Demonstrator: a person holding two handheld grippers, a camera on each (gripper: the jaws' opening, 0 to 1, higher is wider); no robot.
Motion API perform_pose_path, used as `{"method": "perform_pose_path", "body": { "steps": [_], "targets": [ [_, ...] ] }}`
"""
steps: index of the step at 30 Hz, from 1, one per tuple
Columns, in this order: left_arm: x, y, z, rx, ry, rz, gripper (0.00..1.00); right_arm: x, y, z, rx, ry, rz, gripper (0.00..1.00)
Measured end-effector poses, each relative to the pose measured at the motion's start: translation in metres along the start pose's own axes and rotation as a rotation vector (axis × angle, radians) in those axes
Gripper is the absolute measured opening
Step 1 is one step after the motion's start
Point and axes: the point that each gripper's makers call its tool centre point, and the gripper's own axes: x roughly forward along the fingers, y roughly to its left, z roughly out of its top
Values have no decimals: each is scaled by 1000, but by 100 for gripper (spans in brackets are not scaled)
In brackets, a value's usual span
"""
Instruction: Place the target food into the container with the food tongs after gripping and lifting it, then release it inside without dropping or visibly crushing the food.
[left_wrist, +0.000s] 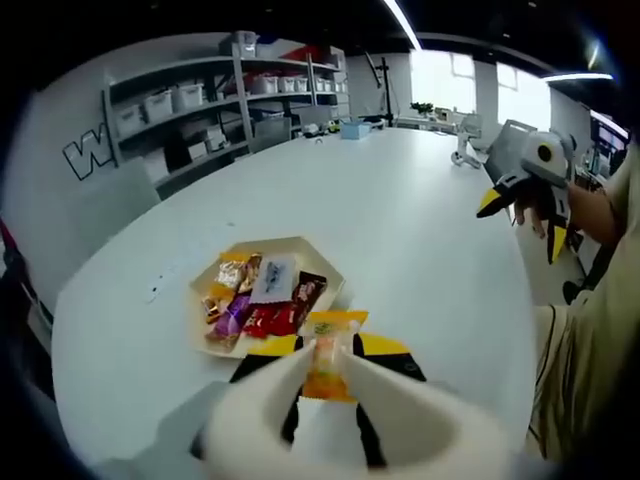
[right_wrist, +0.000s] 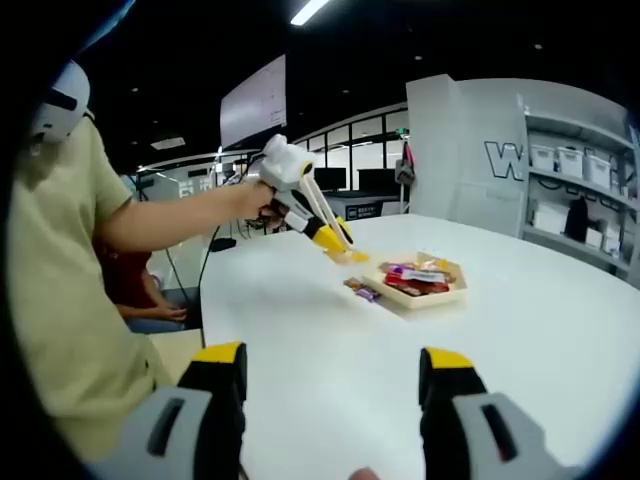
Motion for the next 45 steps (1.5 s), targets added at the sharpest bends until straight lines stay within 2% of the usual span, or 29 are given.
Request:
{"method": "perform_pose_path", "body": {
  "steps": [13,23,45],
  "targets": [
    [11,36,17,-17,-9,59,18,-3,-2,1,-1,0,-6,68],
    [26,50,28,4,-5,104,18,-6,-5,3,-5,-2,-13,68],
    [65,89,38,10,7,176,19,-10,-8,3,-7,3,-22,68]
  ]
}}
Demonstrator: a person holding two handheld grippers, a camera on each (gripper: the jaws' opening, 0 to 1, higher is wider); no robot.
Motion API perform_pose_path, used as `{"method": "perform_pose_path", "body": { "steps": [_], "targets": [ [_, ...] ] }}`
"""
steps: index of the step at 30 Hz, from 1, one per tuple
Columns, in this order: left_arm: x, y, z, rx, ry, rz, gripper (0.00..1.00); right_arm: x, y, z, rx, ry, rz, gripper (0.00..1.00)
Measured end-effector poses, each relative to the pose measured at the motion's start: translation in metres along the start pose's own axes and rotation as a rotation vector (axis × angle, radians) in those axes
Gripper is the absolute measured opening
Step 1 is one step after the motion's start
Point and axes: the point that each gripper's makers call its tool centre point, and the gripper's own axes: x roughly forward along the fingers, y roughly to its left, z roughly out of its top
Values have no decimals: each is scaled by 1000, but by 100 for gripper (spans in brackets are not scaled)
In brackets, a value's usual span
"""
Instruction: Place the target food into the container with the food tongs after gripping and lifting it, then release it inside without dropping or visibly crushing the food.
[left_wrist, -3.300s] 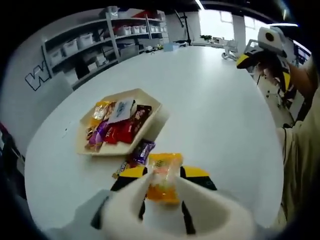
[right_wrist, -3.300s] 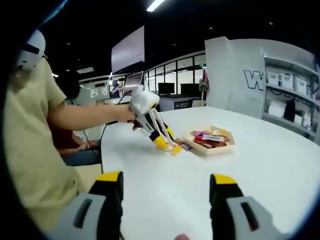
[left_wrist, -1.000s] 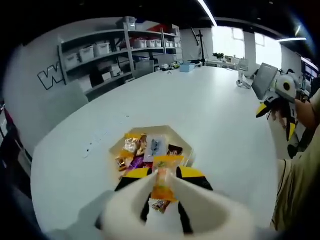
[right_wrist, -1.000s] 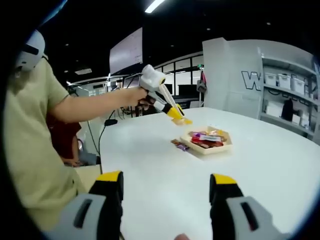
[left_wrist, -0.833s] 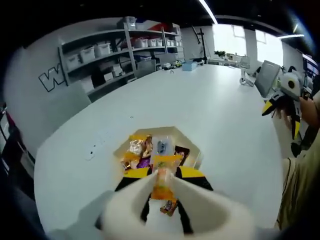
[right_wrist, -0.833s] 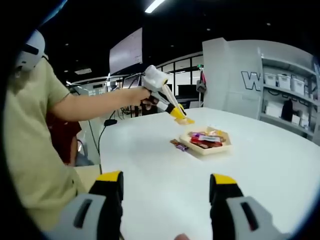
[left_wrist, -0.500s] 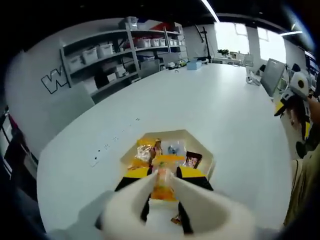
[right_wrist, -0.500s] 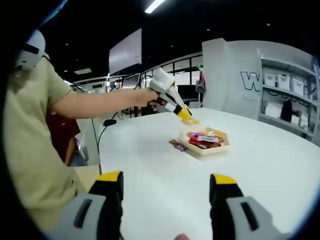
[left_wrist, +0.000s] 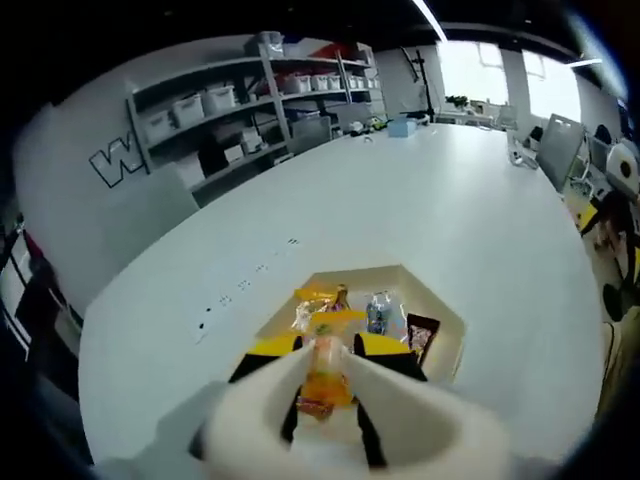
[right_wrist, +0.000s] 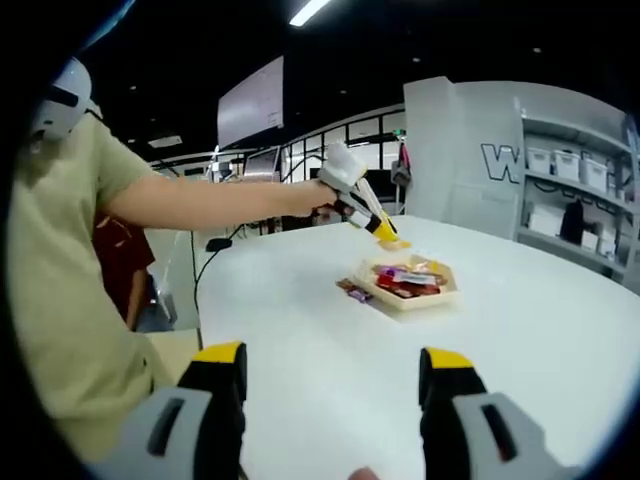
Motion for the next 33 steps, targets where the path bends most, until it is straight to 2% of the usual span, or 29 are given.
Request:
{"method": "perform_pose_path", "body": {
  "steps": [6,9,22,33],
  "targets": [
    [11,6,-3,24,18,15,23,0,0,-1,1,2,-2,68],
    [13,6,-10,-12,32,6,24,0,0,-1,0,2,-2,68],
    [1,6,-19,-17,40,11,24,1,0,-2,5,1,0,68],
    [-11,-6,-17,-23,28,-29,25,3,1,-1,4,0,5,68]
  ]
}}
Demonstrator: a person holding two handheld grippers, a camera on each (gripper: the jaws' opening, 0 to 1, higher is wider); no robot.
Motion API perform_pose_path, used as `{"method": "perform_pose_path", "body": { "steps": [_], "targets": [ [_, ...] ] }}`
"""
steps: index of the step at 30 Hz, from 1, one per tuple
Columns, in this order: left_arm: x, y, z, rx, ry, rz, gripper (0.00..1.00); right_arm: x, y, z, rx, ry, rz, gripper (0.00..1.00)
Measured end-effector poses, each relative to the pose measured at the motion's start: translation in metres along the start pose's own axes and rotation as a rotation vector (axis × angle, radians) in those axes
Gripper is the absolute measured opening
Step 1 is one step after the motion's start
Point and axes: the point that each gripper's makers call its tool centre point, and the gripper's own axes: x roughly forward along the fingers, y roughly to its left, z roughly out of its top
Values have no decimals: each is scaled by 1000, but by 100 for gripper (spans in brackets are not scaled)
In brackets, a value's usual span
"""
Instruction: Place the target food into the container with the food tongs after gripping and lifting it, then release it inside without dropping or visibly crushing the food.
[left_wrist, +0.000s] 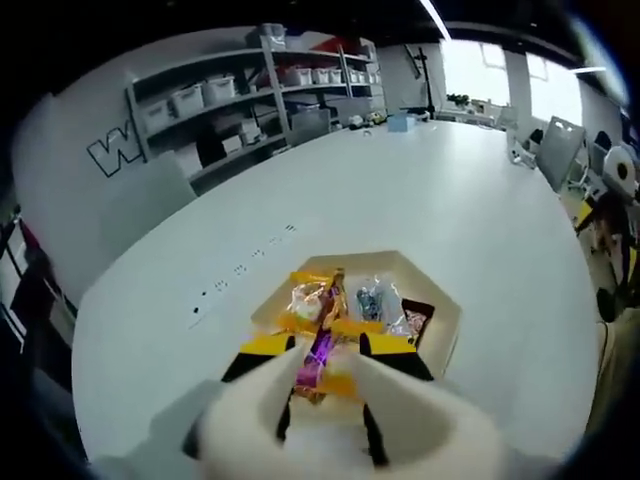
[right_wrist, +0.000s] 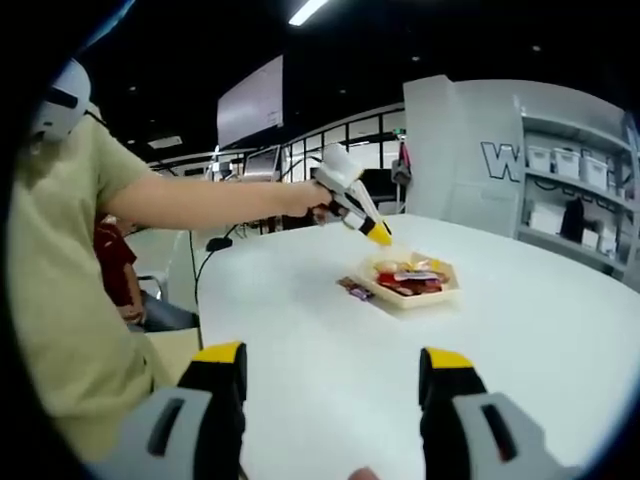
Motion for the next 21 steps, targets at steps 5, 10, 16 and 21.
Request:
{"method": "perform_pose_path", "body": {
  "steps": [5,10,16,21],
  "targets": [
    [-4,-7,-1,16,2,-12,25,1,1,0,-1,0,2,68],
    [-12,-14,-1,24,-4,-24,25,1,2,-1,0,1,3,68],
    [-23,-22,-5,41,-14,-27,25,2,3,-1,0,1,7,68],
    [-32,-26,-7,48,-28,-26,25,3,4,-1,0,0,10,68]
  ]
}}
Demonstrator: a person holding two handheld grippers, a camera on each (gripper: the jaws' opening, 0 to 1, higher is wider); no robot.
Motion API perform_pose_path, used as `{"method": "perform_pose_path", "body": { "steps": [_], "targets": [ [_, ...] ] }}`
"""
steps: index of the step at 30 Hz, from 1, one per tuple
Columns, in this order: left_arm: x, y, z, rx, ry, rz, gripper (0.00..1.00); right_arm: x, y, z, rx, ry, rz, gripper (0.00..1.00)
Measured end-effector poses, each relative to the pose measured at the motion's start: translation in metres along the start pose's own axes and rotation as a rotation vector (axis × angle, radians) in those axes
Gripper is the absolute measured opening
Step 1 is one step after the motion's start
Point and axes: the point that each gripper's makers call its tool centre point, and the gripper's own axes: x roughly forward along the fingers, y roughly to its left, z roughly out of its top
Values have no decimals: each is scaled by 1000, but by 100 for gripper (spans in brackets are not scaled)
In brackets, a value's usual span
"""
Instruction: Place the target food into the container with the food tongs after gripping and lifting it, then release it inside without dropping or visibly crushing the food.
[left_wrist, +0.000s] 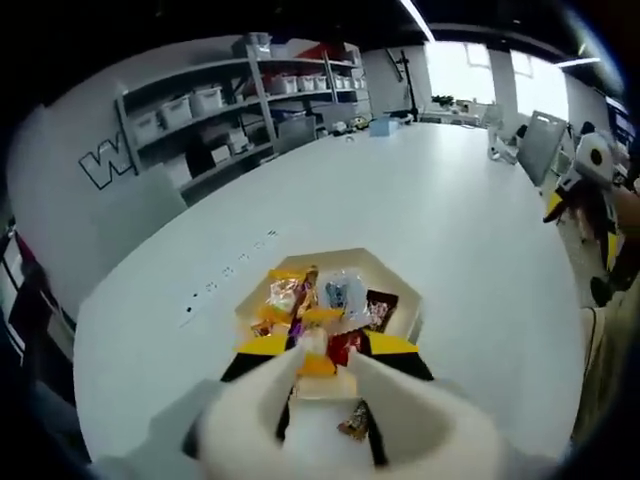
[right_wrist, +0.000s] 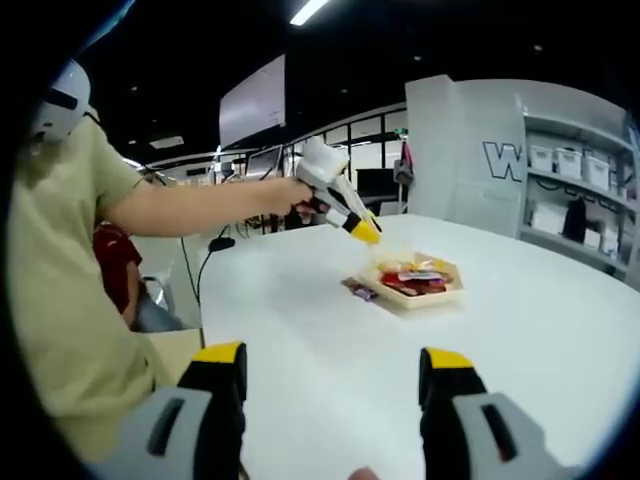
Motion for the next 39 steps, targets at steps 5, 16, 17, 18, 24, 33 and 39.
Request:
{"method": "perform_pose_path", "body": {
  "steps": [5,16,17,18,24,33,39],
  "targets": [
    [-9,-1,-4,5,-10,5,25,1,1,0,-2,1,1,68],
    [-20,-11,-26,8,-1,5,25,3,0,3,-9,1,0,69],
    [-20,-11,-27,8,1,4,25,3,0,3,-8,-1,1,69],
    [-20,-12,-29,8,3,4,25,3,0,3,-8,-2,1,69],
    [-16,-18,-47,9,31,-8,25,5,0,5,-11,-3,2,69],
    [-7,-21,-61,34,57,-24,25,3,-2,6,-14,-3,-2,69],
    [2,-24,-69,29,65,-43,25,3,-3,3,-11,3,-8,69]
  ]
}}
